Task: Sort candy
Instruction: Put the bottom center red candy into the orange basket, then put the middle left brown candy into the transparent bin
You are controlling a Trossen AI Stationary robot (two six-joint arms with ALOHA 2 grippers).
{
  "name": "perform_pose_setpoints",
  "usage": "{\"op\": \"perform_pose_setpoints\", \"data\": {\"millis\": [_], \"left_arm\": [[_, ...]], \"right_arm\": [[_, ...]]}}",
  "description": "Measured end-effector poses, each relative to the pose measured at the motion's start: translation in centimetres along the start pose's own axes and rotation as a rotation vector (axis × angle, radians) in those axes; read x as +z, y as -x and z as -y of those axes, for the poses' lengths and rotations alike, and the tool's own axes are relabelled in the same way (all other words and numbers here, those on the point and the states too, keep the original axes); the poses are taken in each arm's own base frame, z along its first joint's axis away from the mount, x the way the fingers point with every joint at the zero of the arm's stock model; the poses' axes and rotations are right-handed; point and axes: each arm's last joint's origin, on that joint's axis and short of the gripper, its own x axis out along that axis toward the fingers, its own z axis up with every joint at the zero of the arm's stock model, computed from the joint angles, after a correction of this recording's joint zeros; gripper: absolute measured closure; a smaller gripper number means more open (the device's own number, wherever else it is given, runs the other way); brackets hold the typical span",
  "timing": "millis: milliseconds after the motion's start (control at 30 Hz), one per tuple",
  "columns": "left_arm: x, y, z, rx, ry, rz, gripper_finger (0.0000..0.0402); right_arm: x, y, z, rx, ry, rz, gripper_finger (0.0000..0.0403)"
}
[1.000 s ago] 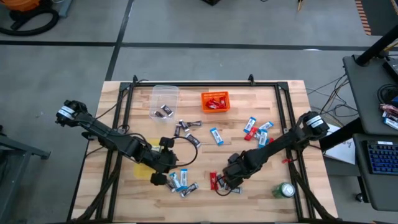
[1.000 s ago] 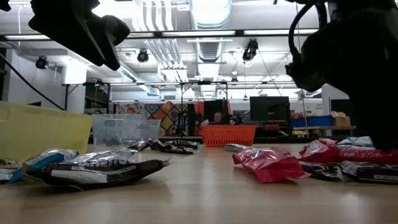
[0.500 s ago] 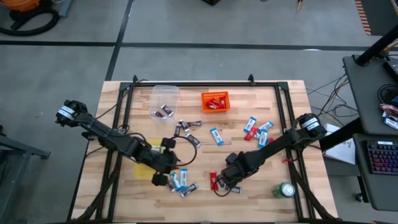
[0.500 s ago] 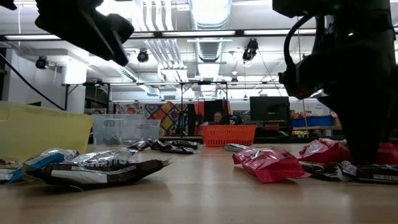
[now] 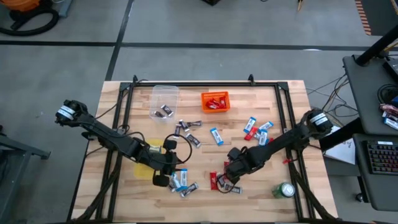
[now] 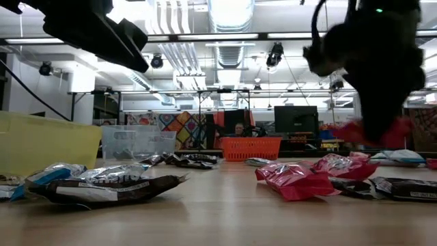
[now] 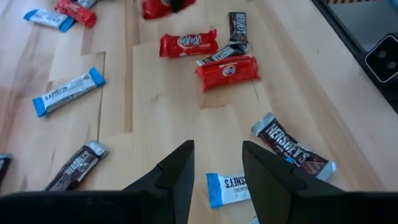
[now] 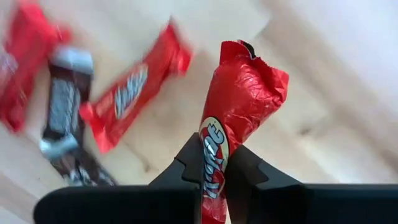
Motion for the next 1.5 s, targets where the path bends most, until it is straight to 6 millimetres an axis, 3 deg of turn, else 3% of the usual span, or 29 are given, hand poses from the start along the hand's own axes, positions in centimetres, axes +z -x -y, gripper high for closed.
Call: {"op": "perform_pose_setpoints", "data": {"millis": [200, 400, 667, 833, 1067, 1267, 1500], "left_arm": [[-0.1, 0.0, 0.0, 0.003, 0.014, -0.009, 0.0284], [-0.1, 0.0, 0.0, 0.012, 0.034, -0.007, 0.0284], [-0.2, -0.2, 0.0, 0.015, 0.099, -0.012, 0.0284], [-0.2, -0.3, 0.0, 0.018, 0.143, -0.017, 0.0284], [-0.5, -0.3, -0.1, 0.028, 0.163, -0.027, 0.0284], [-0.5, -0.3, -0.1, 0.037, 0.163, -0.024, 0.0284], [-0.5, -0.3, -0.1, 0.052, 0.163, -0.02, 0.0284]], "right_arm": [[2.9, 2.7, 2.0, -0.042, 0.038, 0.252, 0.038], [8.0, 4.5, 5.1, -0.188, 0.07, 0.517, 0.038], [16.7, 4.5, 9.6, -0.25, 0.033, 0.711, 0.038], [20.5, 3.4, 12.4, -0.217, -0.011, 0.74, 0.038], [22.6, 0.9, 14.8, -0.252, -0.068, 0.684, 0.037], [23.0, -0.7, 15.3, -0.281, -0.074, 0.646, 0.0333], [23.1, -0.9, 15.4, -0.284, -0.075, 0.642, 0.0292]]}}
